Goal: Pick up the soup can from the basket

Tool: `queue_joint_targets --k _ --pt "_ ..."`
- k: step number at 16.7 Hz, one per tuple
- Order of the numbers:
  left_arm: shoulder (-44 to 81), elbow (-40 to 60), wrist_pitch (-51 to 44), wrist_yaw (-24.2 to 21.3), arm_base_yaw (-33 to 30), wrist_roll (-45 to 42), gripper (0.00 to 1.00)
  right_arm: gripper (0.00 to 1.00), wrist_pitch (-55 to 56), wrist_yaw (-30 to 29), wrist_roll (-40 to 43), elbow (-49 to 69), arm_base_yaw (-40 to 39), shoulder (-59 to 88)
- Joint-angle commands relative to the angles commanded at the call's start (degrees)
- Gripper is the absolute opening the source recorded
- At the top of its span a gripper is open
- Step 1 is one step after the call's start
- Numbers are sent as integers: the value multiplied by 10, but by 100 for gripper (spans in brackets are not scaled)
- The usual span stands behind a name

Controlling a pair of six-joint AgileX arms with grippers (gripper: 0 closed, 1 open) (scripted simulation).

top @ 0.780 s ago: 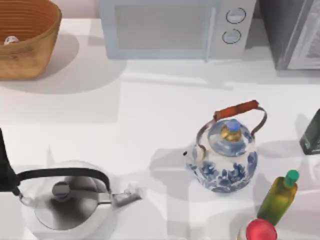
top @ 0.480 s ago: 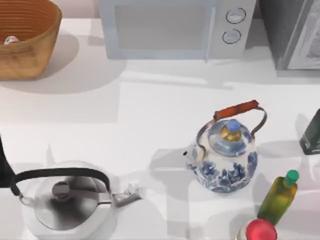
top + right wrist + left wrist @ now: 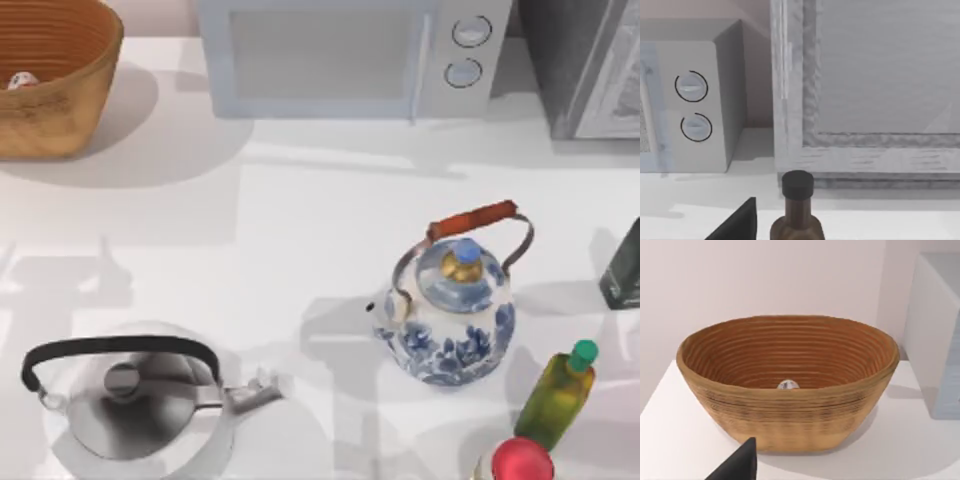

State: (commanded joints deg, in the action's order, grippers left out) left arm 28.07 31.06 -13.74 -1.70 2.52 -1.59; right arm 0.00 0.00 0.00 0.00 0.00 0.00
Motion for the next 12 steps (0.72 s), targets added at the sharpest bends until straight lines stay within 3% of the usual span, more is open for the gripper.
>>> queue_joint_targets --k 12 --pt "671 714 -336 -61 36 -35 100 100 0 0 0 0 0 0"
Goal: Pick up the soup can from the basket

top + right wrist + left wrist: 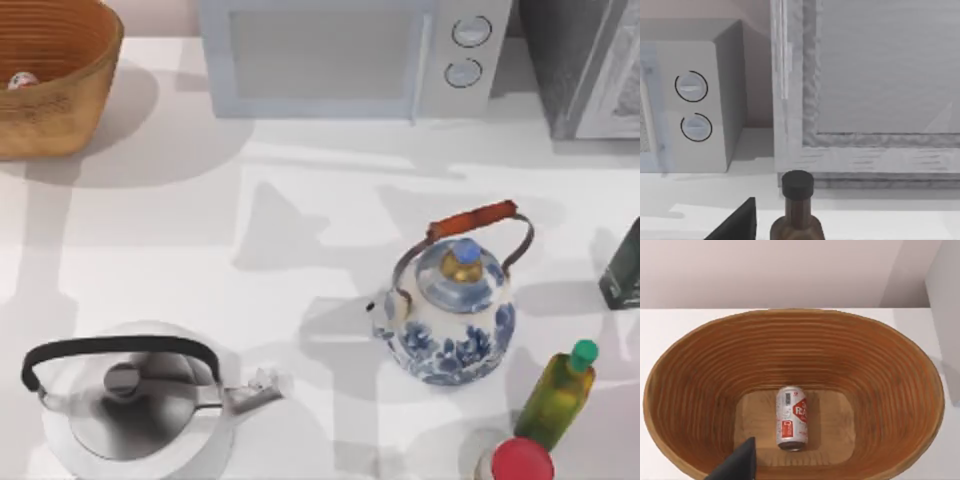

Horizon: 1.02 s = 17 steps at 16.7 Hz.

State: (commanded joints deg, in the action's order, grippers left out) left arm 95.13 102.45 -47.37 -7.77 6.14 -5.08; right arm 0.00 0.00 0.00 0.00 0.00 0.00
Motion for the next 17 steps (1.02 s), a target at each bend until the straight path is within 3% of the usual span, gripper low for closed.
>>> queue_joint_targets --k 9,13,17 --pt "471 476 -243 -39 25 -22 100 100 0 0 0 0 0 0" --pt "601 597 -313 -49 32 -27 100 100 0 0 0 0 0 0" --pt "647 639 -338 -53 34 -29 100 100 0 0 0 0 0 0"
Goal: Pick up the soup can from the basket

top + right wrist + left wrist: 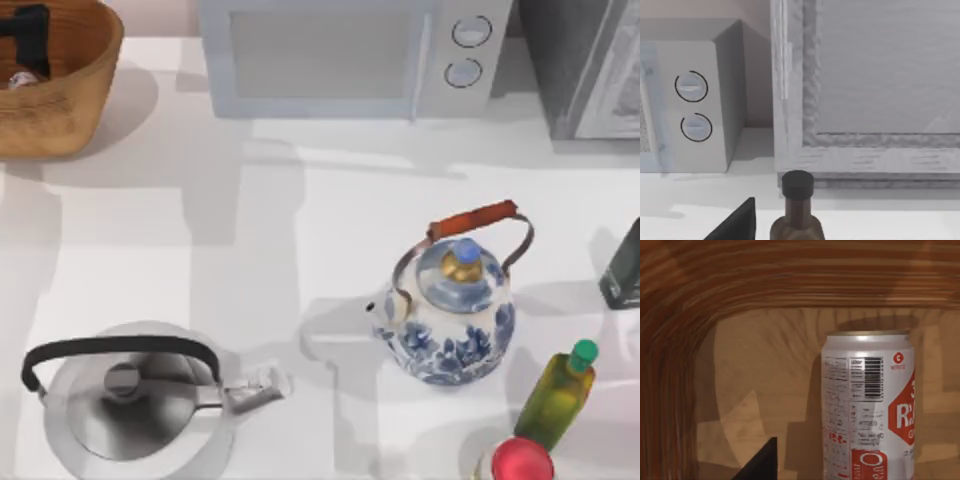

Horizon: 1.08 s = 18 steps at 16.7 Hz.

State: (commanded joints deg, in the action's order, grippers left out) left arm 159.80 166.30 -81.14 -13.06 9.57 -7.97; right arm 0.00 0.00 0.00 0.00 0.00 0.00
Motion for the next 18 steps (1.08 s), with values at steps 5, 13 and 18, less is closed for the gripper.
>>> queue_joint_targets --k 5,13,18 --pt "-5 8 2 -1 -6 -2 100 100 0 0 0 0 0 0" --pt "62 53 10 1 -8 8 100 100 0 0 0 0 0 0" --pt "106 87 21 2 -13 13 100 100 0 0 0 0 0 0"
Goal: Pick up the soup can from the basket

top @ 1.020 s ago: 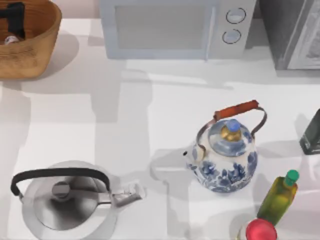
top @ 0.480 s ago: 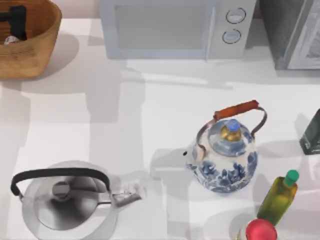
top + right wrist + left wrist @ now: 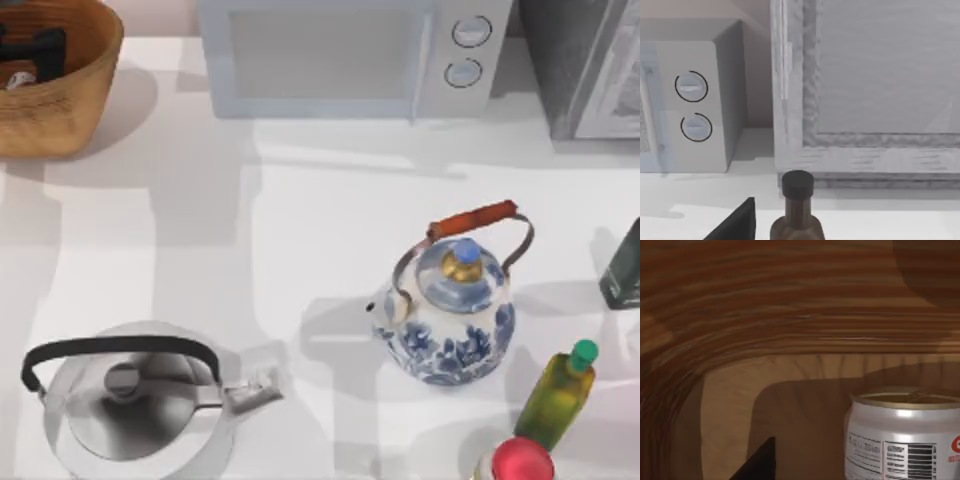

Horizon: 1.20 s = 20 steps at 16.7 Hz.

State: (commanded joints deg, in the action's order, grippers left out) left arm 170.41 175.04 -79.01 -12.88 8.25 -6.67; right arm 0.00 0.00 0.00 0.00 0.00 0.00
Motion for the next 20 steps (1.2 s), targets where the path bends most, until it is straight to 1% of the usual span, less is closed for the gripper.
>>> queue_joint_targets --k 5,18,19,20 --pt "3 2 1 0 0 0 100 100 0 0 0 0 0 0" --pt "3 2 1 0 0 0 2 100 0 0 0 0 0 0" --pt "3 2 1 0 0 0 0 100 0 0 0 0 0 0" --pt "3 2 1 0 0 0 0 100 0 0 0 0 0 0"
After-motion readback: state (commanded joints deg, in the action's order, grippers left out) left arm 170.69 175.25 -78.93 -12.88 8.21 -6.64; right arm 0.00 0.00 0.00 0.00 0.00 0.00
